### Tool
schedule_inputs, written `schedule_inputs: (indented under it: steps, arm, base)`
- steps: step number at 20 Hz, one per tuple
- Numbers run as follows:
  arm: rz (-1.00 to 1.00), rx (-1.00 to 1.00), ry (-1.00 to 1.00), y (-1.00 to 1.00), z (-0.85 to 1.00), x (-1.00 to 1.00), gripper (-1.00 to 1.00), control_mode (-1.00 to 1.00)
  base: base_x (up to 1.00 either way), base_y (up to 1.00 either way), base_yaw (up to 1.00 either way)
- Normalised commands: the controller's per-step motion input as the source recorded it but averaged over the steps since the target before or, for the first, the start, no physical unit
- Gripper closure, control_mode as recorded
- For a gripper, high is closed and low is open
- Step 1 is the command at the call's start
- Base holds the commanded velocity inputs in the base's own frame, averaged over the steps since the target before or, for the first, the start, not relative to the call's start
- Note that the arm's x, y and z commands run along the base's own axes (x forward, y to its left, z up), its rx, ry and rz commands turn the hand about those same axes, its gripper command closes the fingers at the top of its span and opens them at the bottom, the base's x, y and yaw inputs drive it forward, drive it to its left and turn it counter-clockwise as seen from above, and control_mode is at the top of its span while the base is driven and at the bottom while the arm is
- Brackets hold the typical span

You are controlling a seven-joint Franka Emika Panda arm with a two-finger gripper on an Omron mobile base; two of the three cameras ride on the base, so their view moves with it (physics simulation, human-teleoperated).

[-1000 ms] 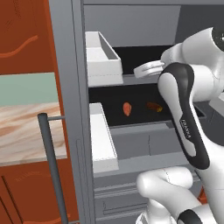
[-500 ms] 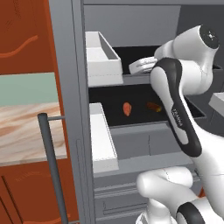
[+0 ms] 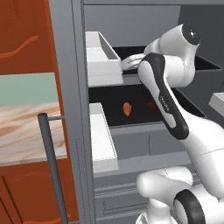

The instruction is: Gather the sweet potatos from the fridge and place them on a tray on the dining counter. Then gather the steaks from the fridge and place them on the other tray.

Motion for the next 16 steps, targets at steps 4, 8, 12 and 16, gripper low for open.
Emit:
schedule_inputs:
  steps: [4,8,12,16]
  arm:
    - [0.00,0.00,0.02,0.29,-0.24,0.47,-1.00,-1.00]
    - [0.00,0.00,0.02,0.13,-0.12,0.59,-1.00,-1.00]
    - [0.00,0.00,0.02,0.04,-0.01,0.64,-1.00,-1.00]
    - [0.00,0.00,0.02,0.03,-0.03,0.56,-1.00,-1.00]
  base:
    - [0.00,0.00,0.00]
    - [0.00,0.00,0.00]
    - [0.00,0.00,0.00]
    - [0.00,0.00,0.00]
